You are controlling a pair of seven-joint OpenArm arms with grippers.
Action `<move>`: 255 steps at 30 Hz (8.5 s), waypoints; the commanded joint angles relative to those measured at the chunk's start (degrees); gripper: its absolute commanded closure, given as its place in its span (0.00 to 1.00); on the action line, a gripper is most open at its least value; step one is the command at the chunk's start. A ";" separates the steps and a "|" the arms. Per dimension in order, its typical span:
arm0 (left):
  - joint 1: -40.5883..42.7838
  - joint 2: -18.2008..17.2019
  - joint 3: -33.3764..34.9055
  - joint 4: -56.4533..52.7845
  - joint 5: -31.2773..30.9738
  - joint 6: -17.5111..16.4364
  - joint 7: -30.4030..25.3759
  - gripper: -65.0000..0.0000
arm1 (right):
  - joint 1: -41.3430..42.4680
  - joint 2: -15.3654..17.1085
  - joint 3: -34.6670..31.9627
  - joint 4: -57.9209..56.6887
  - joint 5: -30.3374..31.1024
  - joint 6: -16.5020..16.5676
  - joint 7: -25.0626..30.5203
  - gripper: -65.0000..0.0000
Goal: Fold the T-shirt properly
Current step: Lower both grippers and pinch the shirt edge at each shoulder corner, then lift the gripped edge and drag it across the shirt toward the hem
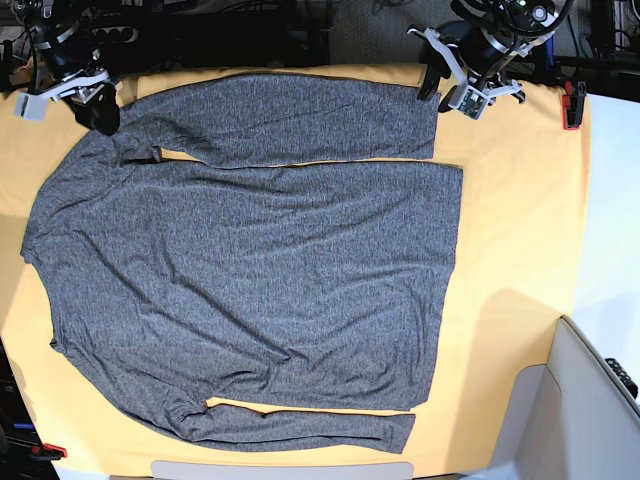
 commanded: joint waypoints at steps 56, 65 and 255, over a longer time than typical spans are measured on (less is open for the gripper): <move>-17.87 0.05 -7.51 -0.61 -8.65 -0.08 34.49 0.58 | 15.08 -7.97 -1.23 -13.58 -0.71 -10.82 -9.10 0.99; -18.23 -1.00 -7.69 -10.02 -19.64 -0.08 37.87 0.57 | 15.00 -7.89 -1.06 -13.58 -0.79 -10.82 -9.10 0.99; -69.30 -13.40 7.26 -63.82 -44.70 -0.08 33.69 1.00 | 62.21 0.20 4.22 -40.13 -20.22 -10.73 -19.83 1.00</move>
